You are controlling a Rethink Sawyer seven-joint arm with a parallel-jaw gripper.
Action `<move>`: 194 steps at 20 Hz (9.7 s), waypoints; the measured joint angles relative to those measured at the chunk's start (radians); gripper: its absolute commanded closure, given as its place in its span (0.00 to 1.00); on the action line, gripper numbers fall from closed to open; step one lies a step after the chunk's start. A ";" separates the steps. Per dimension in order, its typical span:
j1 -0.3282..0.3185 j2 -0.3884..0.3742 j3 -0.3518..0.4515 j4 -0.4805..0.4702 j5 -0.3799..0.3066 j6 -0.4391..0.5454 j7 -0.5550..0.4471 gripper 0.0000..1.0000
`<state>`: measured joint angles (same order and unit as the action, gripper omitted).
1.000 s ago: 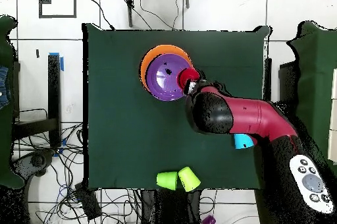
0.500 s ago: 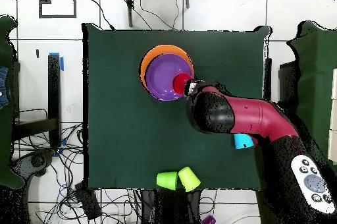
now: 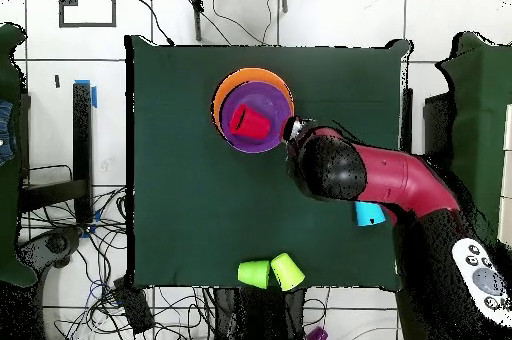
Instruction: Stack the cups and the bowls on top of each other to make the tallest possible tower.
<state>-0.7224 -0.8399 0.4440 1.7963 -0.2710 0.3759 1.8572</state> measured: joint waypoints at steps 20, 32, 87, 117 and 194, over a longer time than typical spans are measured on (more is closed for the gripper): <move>0.048 -0.027 -0.001 0.003 0.035 0.000 0.000 0.00; 0.032 -0.017 -0.028 -0.001 0.003 0.028 0.000 0.00; -0.273 0.288 0.011 -0.172 -0.218 0.155 0.000 0.00; -0.543 -0.187 0.215 0.342 -0.210 0.049 0.000 0.00; -0.955 0.424 0.194 0.195 -0.795 -0.121 -0.111 0.00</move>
<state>-1.6778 -0.4162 0.6377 1.9916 -1.0664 0.2551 1.7461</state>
